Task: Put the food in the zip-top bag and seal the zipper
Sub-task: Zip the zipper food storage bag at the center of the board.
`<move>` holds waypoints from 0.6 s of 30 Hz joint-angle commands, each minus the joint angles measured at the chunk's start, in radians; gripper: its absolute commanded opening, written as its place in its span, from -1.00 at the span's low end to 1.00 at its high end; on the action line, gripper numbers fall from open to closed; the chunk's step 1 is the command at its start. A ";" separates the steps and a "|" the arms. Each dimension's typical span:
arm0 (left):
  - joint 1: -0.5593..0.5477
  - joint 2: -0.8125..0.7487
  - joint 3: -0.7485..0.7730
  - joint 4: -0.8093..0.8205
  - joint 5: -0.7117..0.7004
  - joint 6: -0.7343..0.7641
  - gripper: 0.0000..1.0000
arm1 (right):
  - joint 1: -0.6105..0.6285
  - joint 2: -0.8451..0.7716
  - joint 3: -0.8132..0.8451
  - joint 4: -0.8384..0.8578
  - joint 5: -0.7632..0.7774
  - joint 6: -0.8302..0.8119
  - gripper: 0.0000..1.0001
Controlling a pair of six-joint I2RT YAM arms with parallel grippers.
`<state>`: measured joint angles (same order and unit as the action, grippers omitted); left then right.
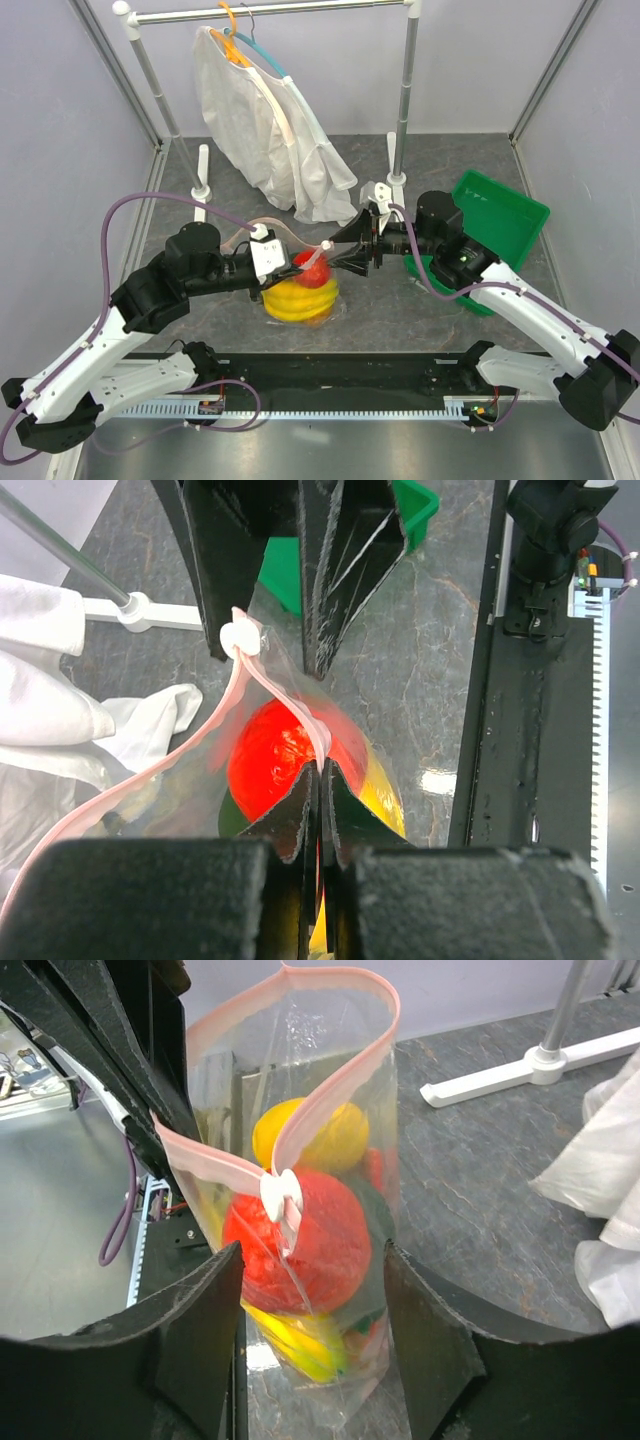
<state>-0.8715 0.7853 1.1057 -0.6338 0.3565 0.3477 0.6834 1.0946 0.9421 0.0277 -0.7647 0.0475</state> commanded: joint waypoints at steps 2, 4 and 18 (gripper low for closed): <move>0.003 -0.006 0.003 0.051 0.041 -0.001 -0.96 | 0.033 0.027 0.032 0.074 -0.025 0.015 0.10; 0.003 -0.006 0.005 0.052 0.033 -0.004 -0.96 | 0.039 0.028 0.038 0.057 -0.033 0.003 -0.05; 0.006 0.052 0.141 0.003 0.016 -0.046 -0.02 | 0.041 -0.061 0.047 -0.055 0.059 -0.146 -1.00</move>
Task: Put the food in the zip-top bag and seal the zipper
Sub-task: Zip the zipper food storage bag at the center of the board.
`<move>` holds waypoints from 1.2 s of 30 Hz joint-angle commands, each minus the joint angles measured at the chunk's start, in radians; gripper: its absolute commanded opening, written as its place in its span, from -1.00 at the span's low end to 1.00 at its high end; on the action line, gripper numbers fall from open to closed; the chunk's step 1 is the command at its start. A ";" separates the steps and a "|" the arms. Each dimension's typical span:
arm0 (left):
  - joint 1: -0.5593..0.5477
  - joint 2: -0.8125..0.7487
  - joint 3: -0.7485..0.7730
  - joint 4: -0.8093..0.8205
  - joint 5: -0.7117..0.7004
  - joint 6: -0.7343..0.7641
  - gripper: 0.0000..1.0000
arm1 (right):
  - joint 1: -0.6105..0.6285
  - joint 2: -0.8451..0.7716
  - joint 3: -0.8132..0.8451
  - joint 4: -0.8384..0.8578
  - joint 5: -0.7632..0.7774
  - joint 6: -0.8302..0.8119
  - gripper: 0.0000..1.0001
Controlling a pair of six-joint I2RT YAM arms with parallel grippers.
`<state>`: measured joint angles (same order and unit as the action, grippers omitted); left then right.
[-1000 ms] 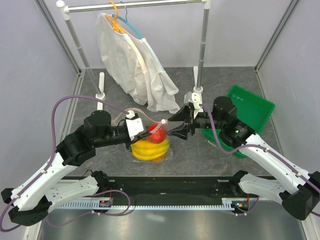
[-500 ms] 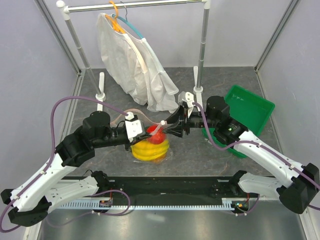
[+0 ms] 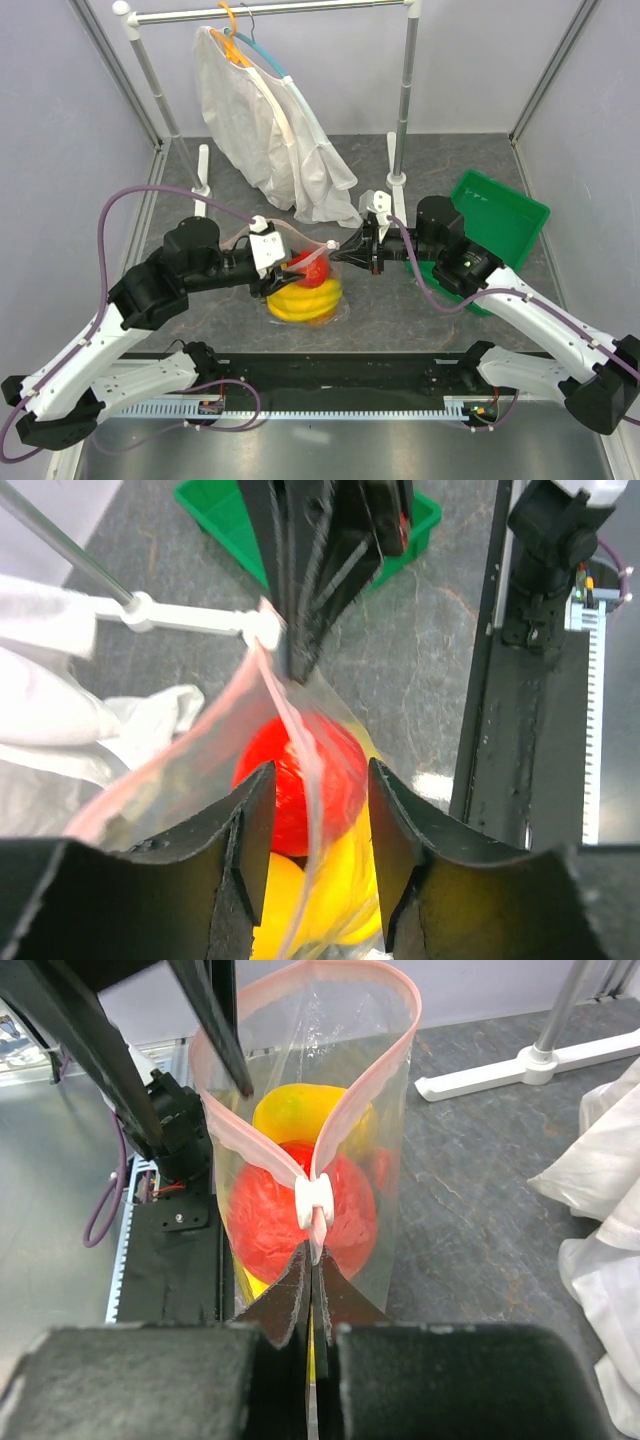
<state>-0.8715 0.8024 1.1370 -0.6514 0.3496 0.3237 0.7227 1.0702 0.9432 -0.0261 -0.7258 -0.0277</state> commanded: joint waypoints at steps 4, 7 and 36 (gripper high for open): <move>0.006 0.104 0.202 -0.005 0.072 0.017 -0.04 | 0.001 -0.045 0.046 -0.003 0.022 -0.095 -1.00; 0.005 0.171 0.239 -0.028 0.115 0.040 -0.04 | 0.001 -0.049 0.048 0.000 0.022 -0.109 -1.00; 0.005 0.354 0.294 0.026 0.101 0.092 0.08 | 0.017 -0.088 0.029 0.008 -0.001 -0.166 -1.00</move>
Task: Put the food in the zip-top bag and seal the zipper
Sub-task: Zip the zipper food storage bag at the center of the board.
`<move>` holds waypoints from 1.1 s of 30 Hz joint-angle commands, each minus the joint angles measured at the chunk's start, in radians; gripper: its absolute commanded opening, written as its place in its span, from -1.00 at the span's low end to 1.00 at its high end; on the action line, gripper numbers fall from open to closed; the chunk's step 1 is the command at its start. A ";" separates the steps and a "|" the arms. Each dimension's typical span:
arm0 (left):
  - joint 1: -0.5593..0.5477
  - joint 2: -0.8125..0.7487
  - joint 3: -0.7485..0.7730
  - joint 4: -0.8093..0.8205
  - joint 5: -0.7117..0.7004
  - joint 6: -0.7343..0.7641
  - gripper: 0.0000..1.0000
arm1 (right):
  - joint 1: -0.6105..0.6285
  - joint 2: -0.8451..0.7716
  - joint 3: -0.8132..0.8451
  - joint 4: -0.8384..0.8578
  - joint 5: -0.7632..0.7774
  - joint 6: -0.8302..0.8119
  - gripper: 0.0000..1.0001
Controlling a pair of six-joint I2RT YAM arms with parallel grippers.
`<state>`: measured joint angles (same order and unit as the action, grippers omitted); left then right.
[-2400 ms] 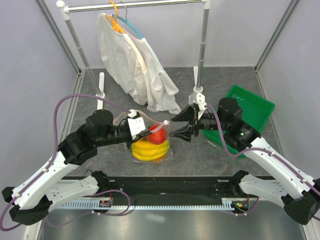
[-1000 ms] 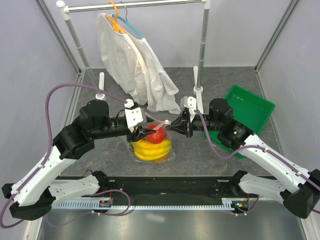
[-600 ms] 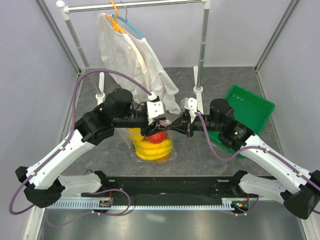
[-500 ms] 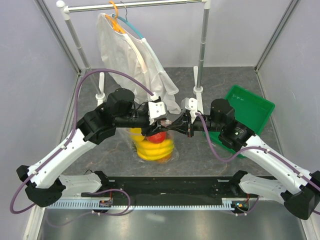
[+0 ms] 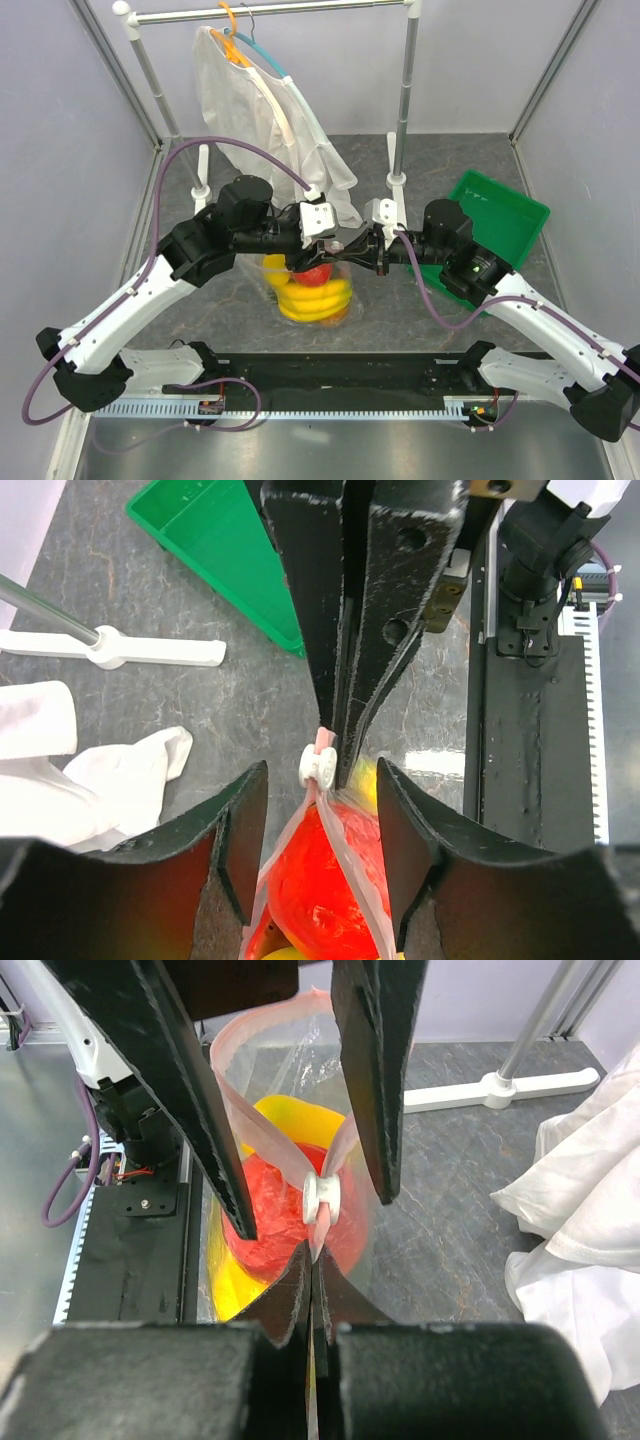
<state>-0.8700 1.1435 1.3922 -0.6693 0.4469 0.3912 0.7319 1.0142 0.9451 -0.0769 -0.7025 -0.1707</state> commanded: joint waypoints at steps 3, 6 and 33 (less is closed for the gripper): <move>0.003 0.016 0.039 0.040 0.029 0.032 -0.07 | 0.008 -0.034 0.030 0.052 -0.020 -0.024 -1.00; 0.003 0.012 0.039 0.039 0.041 0.029 -0.24 | 0.008 -0.035 0.031 0.048 -0.020 -0.027 -1.00; 0.077 -0.100 -0.064 -0.095 -0.053 0.101 -0.81 | 0.008 -0.109 -0.003 -0.018 0.038 -0.036 -1.00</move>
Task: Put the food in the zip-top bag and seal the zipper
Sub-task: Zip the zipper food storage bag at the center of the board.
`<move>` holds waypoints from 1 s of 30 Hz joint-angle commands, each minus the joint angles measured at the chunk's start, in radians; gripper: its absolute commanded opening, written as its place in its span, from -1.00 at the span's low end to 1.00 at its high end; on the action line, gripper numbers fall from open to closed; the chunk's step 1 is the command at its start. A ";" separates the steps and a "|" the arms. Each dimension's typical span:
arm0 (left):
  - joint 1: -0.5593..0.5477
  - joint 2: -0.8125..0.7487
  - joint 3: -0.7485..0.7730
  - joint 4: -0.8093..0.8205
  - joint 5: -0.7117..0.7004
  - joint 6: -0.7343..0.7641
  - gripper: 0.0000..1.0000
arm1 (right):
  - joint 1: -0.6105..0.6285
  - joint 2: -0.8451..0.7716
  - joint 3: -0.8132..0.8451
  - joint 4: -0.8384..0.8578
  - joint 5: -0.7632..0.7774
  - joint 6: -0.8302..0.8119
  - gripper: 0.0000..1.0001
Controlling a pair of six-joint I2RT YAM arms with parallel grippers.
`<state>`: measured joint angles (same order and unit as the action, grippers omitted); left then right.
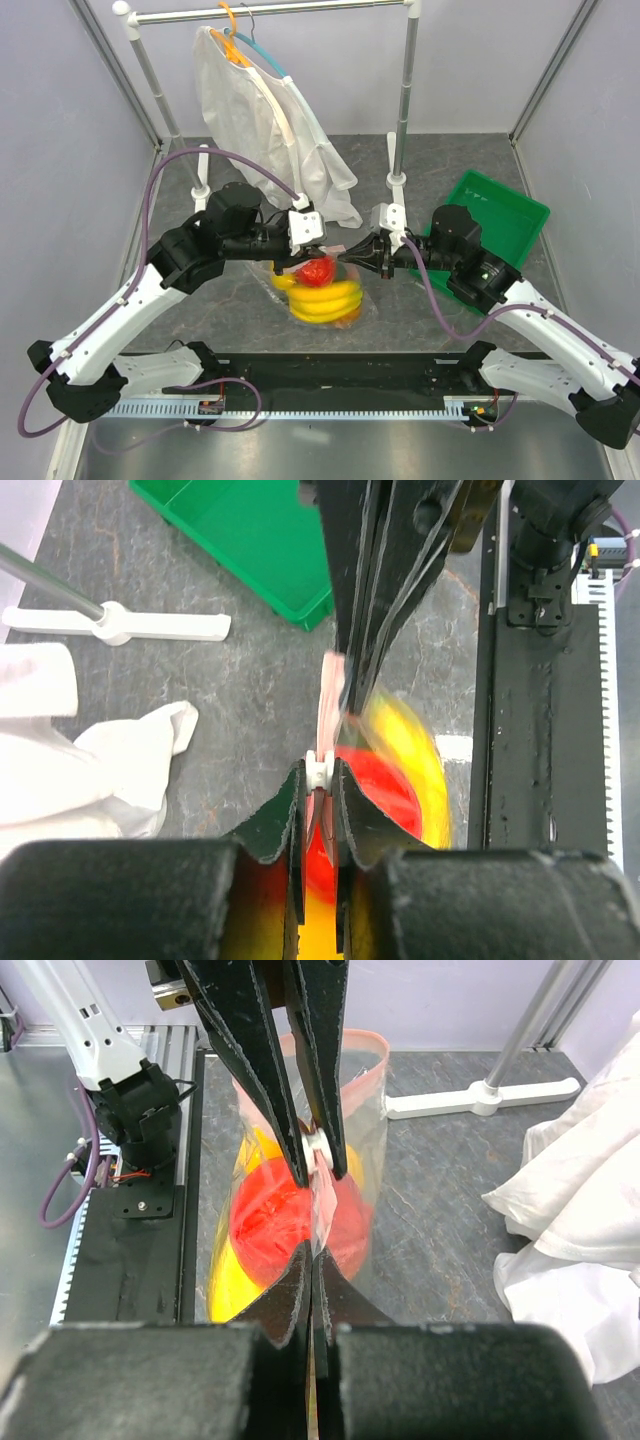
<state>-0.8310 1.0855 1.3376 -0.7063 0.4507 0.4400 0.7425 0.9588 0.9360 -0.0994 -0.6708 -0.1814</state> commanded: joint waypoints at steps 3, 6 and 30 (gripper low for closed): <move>0.067 -0.049 -0.015 -0.068 -0.053 0.060 -0.83 | -0.006 -0.071 0.003 -0.013 0.014 -0.038 -1.00; 0.093 -0.059 -0.021 -0.082 -0.052 0.072 -0.85 | -0.005 -0.081 0.004 -0.031 0.023 -0.052 -1.00; 0.260 -0.185 -0.139 -0.229 -0.222 0.236 -0.85 | -0.120 -0.118 0.026 -0.112 0.065 -0.079 -1.00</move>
<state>-0.6117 0.9482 1.2301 -0.8627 0.3901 0.6003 0.6506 0.8803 0.9337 -0.2199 -0.6132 -0.2443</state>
